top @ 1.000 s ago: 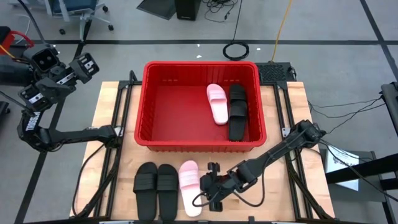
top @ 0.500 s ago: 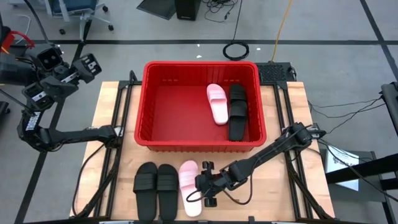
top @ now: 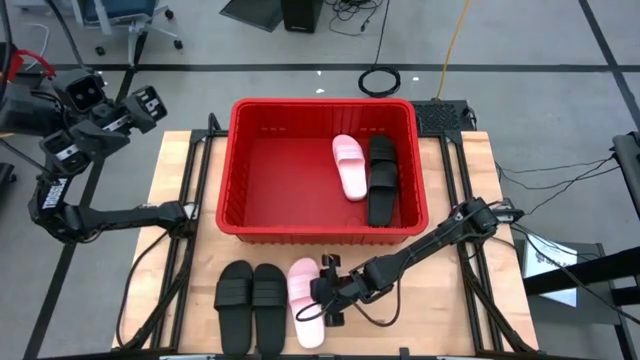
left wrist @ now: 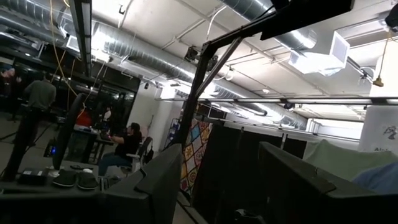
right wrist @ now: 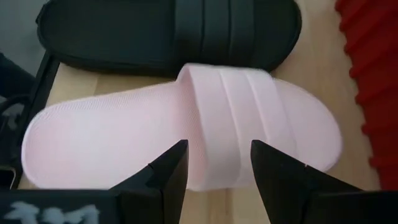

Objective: Pick and place slides into bin
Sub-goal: Put the pink slide into the red container

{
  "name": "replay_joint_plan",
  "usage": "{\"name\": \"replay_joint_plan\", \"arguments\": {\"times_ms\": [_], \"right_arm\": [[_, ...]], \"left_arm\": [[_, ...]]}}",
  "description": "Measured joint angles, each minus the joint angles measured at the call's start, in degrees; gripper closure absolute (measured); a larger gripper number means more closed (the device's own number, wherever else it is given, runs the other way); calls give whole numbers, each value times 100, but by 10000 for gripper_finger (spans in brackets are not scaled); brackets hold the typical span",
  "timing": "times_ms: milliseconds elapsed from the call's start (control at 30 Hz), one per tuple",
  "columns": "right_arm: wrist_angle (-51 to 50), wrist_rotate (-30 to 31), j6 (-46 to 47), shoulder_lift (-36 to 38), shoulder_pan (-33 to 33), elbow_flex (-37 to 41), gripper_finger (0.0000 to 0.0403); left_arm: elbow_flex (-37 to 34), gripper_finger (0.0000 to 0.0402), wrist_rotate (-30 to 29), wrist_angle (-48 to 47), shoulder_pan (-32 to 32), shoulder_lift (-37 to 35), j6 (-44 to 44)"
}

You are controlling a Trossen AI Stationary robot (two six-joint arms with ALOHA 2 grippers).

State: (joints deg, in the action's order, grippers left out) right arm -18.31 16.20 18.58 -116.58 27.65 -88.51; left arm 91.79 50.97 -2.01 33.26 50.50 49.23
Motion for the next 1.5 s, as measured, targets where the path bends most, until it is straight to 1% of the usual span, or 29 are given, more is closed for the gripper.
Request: {"name": "replay_joint_plan", "arguments": {"times_ms": [133, 233, 333, 500, 567, 633, 867, 967, 1100, 1233, 1367, 1433, 1500], "right_arm": [[-62, 21, 0, -119, 18, 6, 236], [130, -121, 5, -241, -18, -5, 236], [136, -102, 98, -368, -12, -20, 236], [85, 292, 346, -400, -75, -20, 236], [-11, 733, 357, -415, -126, -14, 236], [-111, 939, 328, -410, -228, -9, 236], [-464, 942, 310, -433, -512, -14, 241], [-405, 929, 297, -433, -602, -15, 254], [-261, 918, 283, -436, -669, -9, 282], [-188, 918, 428, -446, -672, -5, 329], [-133, 917, 968, -452, -670, -3, 386], [-31, 910, 1171, -456, -670, 0, 395], [30, 908, 1366, -458, -670, 2, 391]], "left_arm": [[0, 188, 12, 9, 0, -7, 27], [0, 188, 11, 5, -1, -4, 48], [0, 188, 12, 7, 0, -4, 88], [0, 188, 12, 7, 0, -4, 110], [0, 188, 12, 7, 0, -4, 136], [0, 188, 12, 10, -1, -5, 151], [0, 188, 12, 11, 0, -4, 221], [0, 188, 19, 10, 0, -4, 242], [0, 188, 124, 14, -2, -4, 254], [0, 188, 188, 14, 0, -4, 249], [0, 188, 154, 69, -1, -4, 232], [0, 188, 98, 116, -1, -4, 214], [0, 188, 35, 152, 0, -6, 186]]}}
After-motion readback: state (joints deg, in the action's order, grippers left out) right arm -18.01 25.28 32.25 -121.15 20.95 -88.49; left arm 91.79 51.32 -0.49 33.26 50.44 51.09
